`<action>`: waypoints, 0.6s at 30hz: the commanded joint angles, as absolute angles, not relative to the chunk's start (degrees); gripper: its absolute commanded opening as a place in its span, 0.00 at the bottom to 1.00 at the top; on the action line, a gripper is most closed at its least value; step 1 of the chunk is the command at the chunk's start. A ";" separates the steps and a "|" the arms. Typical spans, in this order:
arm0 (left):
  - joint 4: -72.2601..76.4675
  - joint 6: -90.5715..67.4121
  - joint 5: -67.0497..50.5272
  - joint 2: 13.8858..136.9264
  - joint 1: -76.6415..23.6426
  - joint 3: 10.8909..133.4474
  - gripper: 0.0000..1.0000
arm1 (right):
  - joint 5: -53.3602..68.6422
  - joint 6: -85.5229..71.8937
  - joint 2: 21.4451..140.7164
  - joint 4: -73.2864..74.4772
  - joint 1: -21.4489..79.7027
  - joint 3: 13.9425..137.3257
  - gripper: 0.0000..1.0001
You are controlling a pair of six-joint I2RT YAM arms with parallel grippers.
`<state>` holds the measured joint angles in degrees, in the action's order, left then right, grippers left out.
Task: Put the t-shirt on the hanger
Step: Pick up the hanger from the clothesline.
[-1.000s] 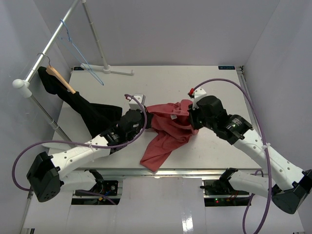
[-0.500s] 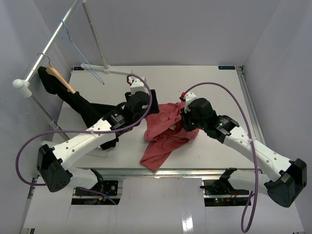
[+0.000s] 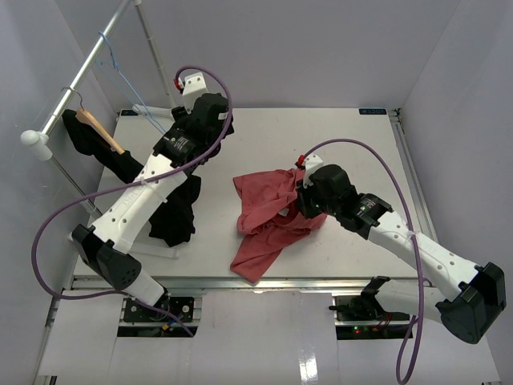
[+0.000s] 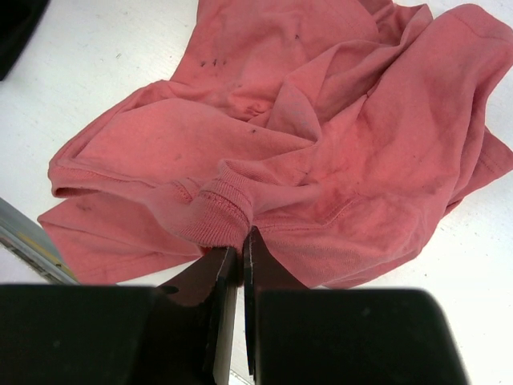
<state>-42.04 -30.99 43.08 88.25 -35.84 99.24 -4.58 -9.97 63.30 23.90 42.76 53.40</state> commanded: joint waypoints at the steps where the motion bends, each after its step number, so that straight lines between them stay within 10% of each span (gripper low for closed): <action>1: -50.17 -29.44 48.56 90.59 -33.97 110.34 0.81 | -3.00 -9.06 61.27 20.66 42.62 52.65 0.08; 18: -54.60 -31.04 50.21 85.03 -28.38 106.59 0.76 | -1.59 -8.18 60.12 18.72 42.54 50.38 0.08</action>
<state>-53.15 -30.63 49.10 89.71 -30.11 107.92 -2.55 -8.85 61.67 21.46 42.76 51.05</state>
